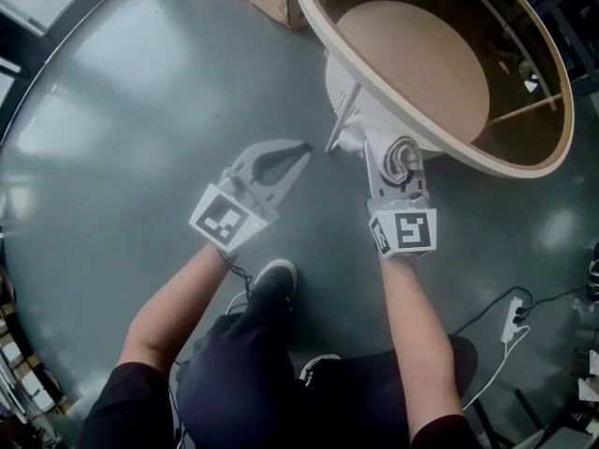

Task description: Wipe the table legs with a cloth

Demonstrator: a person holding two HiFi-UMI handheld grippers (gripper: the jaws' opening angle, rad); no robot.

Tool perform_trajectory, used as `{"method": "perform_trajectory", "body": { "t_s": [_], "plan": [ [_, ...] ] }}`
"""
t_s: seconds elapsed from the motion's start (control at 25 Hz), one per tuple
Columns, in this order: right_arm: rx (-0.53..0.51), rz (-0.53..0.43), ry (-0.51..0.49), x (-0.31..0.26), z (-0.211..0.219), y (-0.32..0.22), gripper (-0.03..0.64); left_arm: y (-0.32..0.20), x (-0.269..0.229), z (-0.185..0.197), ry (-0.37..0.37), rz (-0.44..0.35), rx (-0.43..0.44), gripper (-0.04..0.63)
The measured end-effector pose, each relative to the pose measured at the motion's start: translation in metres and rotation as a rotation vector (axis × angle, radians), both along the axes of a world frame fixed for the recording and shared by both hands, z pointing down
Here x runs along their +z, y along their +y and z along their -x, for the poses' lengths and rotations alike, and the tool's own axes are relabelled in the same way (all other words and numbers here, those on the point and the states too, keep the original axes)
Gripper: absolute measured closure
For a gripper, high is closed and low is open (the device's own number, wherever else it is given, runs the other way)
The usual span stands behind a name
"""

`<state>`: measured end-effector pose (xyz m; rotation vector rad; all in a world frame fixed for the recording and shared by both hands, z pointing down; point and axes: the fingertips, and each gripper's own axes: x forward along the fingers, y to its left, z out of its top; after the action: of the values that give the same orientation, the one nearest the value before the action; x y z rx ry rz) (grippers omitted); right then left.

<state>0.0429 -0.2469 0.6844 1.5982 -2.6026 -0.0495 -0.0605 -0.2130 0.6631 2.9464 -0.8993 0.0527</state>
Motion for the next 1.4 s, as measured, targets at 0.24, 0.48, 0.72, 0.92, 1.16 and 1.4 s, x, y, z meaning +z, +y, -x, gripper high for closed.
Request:
{"method": "perform_trajectory", "body": {
  "t_s": [0.24, 0.48, 0.72, 0.92, 1.16, 1.4],
  "plan": [
    [-0.019, -0.167, -0.045, -0.081, 0.004, -0.028, 0.531, 0.008, -0.047, -0.014, 0.06, -0.019, 0.075, 0.586],
    [-0.122, -0.205, -0.089, -0.08, 0.02, -0.02, 0.531, 0.0, -0.056, -0.019, 0.037, -0.062, 0.07, 0.586],
    [-0.204, -0.296, 0.079, -0.083, 0.042, -0.022, 0.531, 0.004, -0.034, -0.014, 0.057, 0.001, 0.098, 0.586],
    [-0.233, -0.3, 0.163, -0.063, 0.047, -0.018, 0.531, -0.004, -0.013, -0.014, 0.01, 0.016, 0.102, 0.586],
    [-0.226, -0.173, 0.153, 0.004, 0.046, -0.019, 0.531, -0.016, 0.011, -0.015, -0.006, 0.051, 0.116, 0.586],
    [-0.208, -0.032, 0.152, 0.077, 0.043, -0.019, 0.531, -0.026, 0.043, -0.01, -0.028, 0.089, 0.11, 0.586]
  ]
}}
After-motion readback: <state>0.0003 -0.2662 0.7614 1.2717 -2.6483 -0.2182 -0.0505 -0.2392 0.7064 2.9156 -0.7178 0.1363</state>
